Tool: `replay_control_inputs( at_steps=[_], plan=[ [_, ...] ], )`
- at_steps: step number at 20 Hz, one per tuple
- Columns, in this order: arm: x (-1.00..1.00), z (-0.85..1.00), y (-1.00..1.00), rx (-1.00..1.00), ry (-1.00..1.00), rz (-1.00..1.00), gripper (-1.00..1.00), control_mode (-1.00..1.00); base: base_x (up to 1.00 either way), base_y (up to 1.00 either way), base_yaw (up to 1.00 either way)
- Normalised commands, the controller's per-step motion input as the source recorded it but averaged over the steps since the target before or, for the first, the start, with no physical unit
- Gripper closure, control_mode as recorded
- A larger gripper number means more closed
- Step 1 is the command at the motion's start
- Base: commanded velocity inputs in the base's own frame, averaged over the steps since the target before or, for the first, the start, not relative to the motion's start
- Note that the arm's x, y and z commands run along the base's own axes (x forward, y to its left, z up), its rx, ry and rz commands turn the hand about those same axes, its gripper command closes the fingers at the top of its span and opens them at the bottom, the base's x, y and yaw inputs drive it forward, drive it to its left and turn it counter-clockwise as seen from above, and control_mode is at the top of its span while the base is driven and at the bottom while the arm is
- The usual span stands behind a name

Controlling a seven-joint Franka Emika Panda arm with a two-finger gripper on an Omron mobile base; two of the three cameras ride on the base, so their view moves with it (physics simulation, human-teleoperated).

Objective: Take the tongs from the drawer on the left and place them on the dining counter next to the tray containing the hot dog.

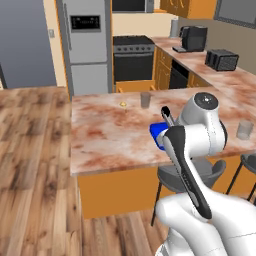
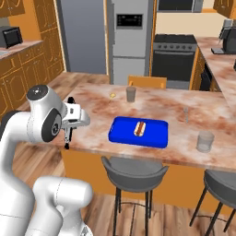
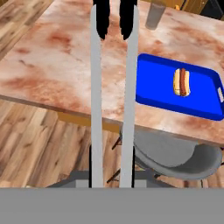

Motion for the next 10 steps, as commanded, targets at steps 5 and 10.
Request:
replay_control_inputs(
  at_steps=[5, 10],
  plan=[
    [0.00, 0.00, 0.00, 0.00, 0.00, 0.00, 1.00, 1.00, 0.75, -0.14, 0.00],
    [0.00, 0.00, 0.00, 0.00, 0.00, 0.00, 1.00, 1.00, 0.55, -0.18, 0.00]
  ],
)
